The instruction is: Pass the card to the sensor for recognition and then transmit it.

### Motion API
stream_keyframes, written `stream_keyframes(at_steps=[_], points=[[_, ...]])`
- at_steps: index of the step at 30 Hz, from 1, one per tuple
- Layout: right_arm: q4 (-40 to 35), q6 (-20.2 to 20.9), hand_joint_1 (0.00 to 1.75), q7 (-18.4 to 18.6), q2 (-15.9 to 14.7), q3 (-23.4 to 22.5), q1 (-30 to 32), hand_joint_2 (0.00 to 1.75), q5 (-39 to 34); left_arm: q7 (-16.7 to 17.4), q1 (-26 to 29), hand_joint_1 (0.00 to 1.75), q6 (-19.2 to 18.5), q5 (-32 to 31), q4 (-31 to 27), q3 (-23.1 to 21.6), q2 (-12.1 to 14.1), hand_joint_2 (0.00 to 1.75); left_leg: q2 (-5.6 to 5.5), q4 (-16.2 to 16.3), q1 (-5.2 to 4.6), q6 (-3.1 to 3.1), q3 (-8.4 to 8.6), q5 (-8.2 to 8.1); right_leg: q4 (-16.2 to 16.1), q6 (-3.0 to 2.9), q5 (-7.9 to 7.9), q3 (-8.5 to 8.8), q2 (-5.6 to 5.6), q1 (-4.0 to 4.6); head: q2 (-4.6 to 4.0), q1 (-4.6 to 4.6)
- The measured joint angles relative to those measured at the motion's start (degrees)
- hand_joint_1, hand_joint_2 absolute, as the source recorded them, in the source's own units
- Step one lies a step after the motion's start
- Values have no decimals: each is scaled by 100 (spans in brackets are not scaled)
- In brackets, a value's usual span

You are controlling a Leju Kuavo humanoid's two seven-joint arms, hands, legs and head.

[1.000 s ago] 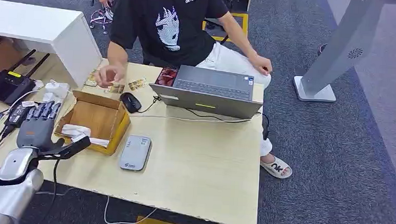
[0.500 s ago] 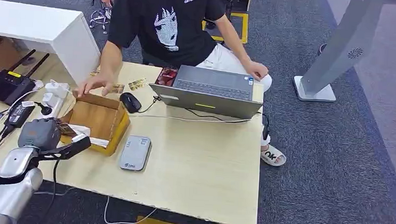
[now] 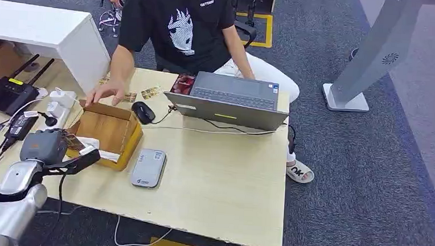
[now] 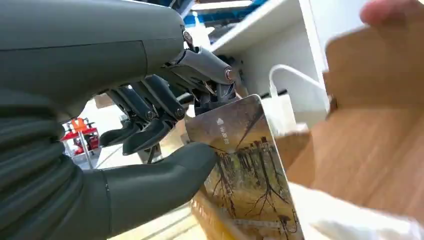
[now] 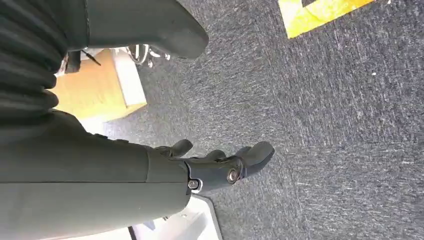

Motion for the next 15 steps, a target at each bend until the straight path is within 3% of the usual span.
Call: stream_keyframes(at_steps=[4, 5, 7, 15], points=[[2, 2, 0, -2, -2, -9, -2, 175, 20, 33, -4, 175, 31, 2, -4, -22, 11, 175, 0, 0, 0, 0, 0, 0, 0, 0, 0, -1, 0, 0, -2, 0], [2, 0, 0, -4, -2, -35, -16, 175, 81, -11, -76, 175, 369, 353, -127, -22, -85, 175, 0, 0, -1, 0, 1, 0, 0, 0, 0, -1, -1, 0, -2, 0], [2, 11, 0, -7, -2, -48, -21, 175, 140, -109, -117, 175, 395, 688, -212, -22, -146, 175, -1, 0, 0, 0, 0, 1, 0, 0, 1, -2, -1, 0, -2, 2], [4, 35, 0, -15, -2, -90, -51, 175, 273, -133, -642, 175, 865, 783, -372, -18, -251, 175, -2, 1, -1, -1, 1, 4, 2, -2, 3, 2, -2, 0, 0, 0]])
